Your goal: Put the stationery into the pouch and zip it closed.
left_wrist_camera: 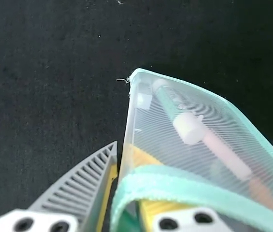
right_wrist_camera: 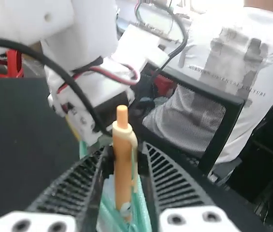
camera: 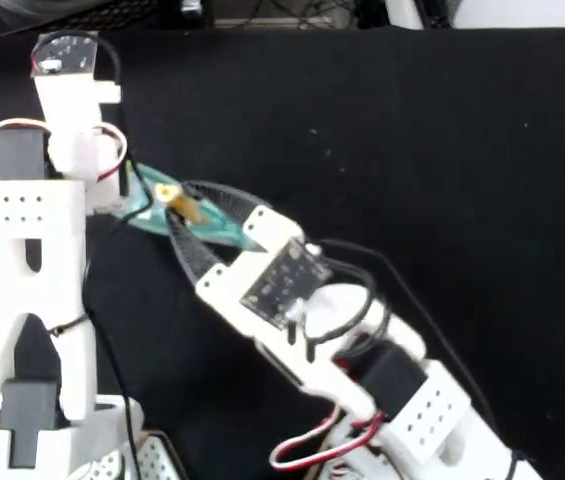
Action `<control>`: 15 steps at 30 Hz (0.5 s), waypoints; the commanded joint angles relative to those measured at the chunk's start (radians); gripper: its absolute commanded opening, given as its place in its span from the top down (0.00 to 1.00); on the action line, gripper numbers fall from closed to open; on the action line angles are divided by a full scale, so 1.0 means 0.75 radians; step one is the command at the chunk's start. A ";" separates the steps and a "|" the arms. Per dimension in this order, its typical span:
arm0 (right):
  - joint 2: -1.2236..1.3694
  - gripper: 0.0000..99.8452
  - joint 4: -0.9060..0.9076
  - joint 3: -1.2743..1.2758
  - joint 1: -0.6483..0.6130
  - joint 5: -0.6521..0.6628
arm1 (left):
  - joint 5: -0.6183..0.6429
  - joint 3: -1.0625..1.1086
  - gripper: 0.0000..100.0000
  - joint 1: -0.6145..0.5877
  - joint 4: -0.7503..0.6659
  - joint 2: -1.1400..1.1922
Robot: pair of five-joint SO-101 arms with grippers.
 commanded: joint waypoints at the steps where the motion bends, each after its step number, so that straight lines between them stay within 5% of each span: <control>1: 0.024 0.92 -0.108 -0.019 0.016 -0.002 | 0.004 -0.001 0.97 -0.017 0.008 0.000; 15: 0.361 0.99 -0.145 -0.310 0.010 -0.010 | 0.002 0.005 0.97 -0.015 0.008 0.000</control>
